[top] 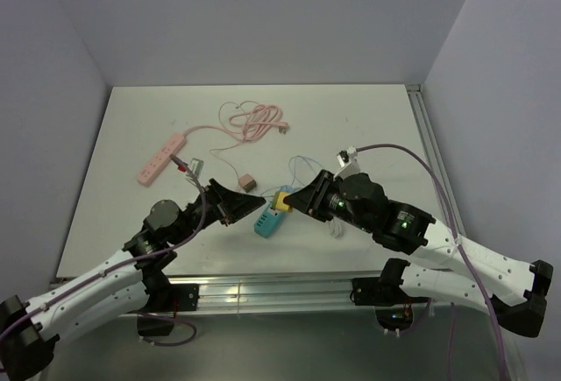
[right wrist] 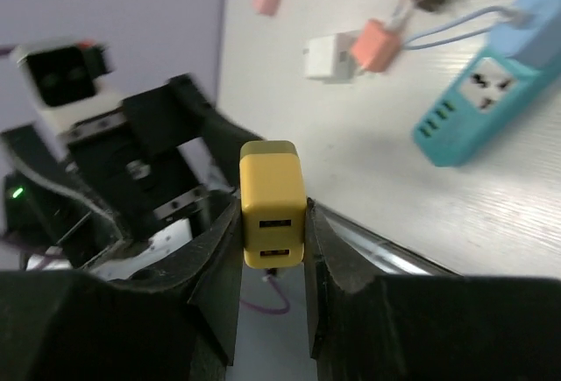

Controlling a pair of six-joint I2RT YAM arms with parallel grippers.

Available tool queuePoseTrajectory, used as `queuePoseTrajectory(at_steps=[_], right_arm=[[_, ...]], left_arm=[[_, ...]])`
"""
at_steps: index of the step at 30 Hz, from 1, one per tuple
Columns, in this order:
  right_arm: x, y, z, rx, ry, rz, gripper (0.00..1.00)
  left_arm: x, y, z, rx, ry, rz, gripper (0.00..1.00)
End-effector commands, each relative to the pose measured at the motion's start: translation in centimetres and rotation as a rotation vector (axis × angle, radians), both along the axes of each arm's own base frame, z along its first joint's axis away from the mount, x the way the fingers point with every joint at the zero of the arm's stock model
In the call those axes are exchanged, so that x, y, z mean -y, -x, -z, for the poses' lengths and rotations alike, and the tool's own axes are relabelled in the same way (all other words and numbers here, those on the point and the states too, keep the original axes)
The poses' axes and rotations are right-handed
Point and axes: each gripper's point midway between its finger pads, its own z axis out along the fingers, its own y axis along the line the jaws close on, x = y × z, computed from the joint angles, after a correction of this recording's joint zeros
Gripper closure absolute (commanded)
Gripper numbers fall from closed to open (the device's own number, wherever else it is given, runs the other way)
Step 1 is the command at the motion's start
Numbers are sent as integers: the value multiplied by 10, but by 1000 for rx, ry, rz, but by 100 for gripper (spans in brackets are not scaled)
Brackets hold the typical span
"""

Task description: Insert the plug

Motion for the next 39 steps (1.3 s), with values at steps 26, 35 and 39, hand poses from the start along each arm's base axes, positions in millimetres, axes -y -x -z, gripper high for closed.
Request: queuePoseTrajectory(at_steps=[26,35,39], right_arm=[[15,-51,54,-528,569,-61,100],[21,-55,81,-655,593,132,100],[11,-58,88,-668,596,143,100]], left_arm=[[-35,-22,153,228,-760,-476,3],[-24,-28,156,377,-762,-505,17],[-14,-27,161,421,-782,-467,27]])
